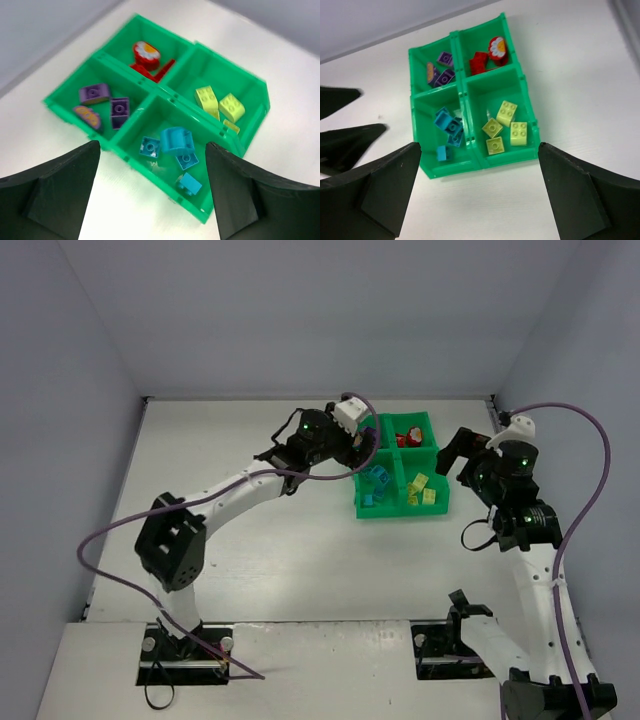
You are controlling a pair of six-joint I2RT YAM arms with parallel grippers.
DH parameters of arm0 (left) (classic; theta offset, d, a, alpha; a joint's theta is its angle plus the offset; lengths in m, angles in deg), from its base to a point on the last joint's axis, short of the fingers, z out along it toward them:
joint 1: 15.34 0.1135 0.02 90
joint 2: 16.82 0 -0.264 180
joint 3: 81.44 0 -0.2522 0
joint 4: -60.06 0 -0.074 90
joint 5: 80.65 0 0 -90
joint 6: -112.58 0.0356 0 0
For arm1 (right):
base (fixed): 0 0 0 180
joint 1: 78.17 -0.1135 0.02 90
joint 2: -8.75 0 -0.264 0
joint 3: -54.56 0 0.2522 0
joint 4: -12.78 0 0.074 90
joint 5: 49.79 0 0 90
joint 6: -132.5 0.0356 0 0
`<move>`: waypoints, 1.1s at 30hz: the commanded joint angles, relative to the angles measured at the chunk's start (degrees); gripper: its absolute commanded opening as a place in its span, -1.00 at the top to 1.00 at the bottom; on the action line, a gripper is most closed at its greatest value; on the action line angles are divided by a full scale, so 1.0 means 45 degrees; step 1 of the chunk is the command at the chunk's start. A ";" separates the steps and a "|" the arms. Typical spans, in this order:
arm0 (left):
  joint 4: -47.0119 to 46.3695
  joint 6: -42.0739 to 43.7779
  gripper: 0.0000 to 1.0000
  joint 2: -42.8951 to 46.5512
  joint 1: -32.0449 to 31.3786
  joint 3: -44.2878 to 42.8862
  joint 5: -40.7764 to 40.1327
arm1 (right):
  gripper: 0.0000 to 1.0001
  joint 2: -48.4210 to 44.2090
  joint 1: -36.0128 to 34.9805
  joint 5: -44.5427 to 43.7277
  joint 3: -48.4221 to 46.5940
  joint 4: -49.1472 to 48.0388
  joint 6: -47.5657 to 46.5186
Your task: Sort the legos into containers by color
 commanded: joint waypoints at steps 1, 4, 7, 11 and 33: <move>-0.0407 -0.1706 -0.58 0.2842 -0.0032 0.0308 -0.2252 | -1.00 -0.0074 0.0083 -0.1661 -0.1090 -0.0421 -0.0615; 0.1192 -0.2156 -0.58 0.4389 0.0085 0.0895 -0.4516 | -1.00 0.0062 -0.0014 -0.3789 -0.1208 -0.0422 -0.0732; 0.3415 -0.3342 -0.58 0.5932 0.0630 0.1694 -0.6277 | -1.00 0.0258 -0.0092 -0.5882 -0.1130 -0.0285 -0.0558; 0.5431 -0.5728 -0.58 0.7729 0.3239 0.2614 -0.6360 | -1.00 0.0355 -0.0112 -0.6061 -0.1305 -0.0324 -0.1044; 0.8131 -0.4814 -0.58 1.1716 0.5222 0.3710 -0.8097 | -1.00 -0.1656 -0.0229 -0.6432 -0.0955 -0.1906 -0.1828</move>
